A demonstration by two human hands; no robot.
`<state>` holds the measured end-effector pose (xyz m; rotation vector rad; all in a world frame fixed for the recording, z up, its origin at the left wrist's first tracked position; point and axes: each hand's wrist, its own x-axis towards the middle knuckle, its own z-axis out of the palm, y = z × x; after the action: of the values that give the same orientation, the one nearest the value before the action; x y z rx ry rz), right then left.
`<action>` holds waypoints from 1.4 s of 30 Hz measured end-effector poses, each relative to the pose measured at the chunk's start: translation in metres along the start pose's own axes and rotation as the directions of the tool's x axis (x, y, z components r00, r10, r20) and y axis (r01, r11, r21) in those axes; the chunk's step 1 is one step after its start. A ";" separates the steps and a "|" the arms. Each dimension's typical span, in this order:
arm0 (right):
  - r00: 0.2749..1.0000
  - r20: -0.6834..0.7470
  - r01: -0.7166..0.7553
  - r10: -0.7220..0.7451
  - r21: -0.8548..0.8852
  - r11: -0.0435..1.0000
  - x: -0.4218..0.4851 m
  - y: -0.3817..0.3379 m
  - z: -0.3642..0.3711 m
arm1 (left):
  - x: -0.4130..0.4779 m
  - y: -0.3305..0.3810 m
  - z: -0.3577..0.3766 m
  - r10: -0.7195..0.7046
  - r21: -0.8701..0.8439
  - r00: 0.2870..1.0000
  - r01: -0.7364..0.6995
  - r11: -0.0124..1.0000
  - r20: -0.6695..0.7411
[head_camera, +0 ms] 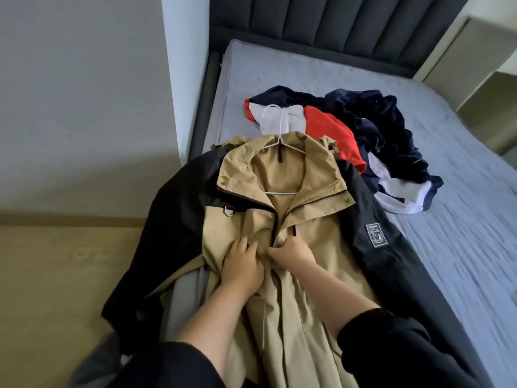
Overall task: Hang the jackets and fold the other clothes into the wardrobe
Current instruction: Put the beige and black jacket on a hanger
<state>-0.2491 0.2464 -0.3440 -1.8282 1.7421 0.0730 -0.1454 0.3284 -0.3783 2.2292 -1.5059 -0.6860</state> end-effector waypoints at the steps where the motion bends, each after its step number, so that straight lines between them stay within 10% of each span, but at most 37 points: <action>1: 1.000 0.004 0.012 -0.012 -0.036 0.999 0.000 0.001 0.002 | 0.000 -0.002 0.001 0.012 0.048 1.000 -0.012 0.999 0.014; 9: 0.941 -0.235 -0.158 0.244 0.333 0.930 0.004 0.043 -0.026 | -0.005 -0.007 0.003 0.010 0.211 1.000 -0.015 0.977 0.025; 14: 0.948 -0.320 -0.076 -0.008 -0.249 0.966 0.003 0.072 -0.033 | -0.008 -0.005 -0.002 -0.016 0.217 0.999 0.007 0.976 0.042; 18: 0.793 -0.257 0.236 -0.552 -0.706 0.668 -0.009 0.062 -0.019 | -0.009 0.001 -0.007 -0.011 0.177 0.999 0.002 0.984 0.049; 21: 0.821 -0.005 0.489 -0.571 -0.510 0.707 -0.022 0.058 -0.010 | -0.011 0.007 -0.008 0.010 0.132 0.997 -0.020 0.991 0.080; 25: 0.959 0.126 0.272 -0.254 -0.160 0.949 -0.023 0.063 -0.006 | -0.013 0.010 -0.007 0.017 0.115 0.994 -0.030 0.993 0.107; 36: 0.892 0.423 0.274 -0.161 -0.223 0.935 -0.025 0.065 -0.003 | -0.021 0.011 -0.015 0.030 -0.114 0.996 -0.020 0.993 0.080; 39: 0.905 0.411 0.154 -0.111 -0.073 0.985 -0.025 0.067 -0.002 | -0.024 0.016 -0.023 0.064 -0.196 0.991 -0.086 0.977 -0.114; 42: 0.910 0.415 -0.134 -0.003 0.301 0.944 -0.025 0.077 0.000 | -0.027 0.023 -0.027 0.095 -0.281 0.995 -0.089 0.956 0.006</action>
<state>-0.3232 0.2724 -0.3627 -1.3937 1.4199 0.1750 -0.1559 0.3461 -0.3382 1.9343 -1.4128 -0.8377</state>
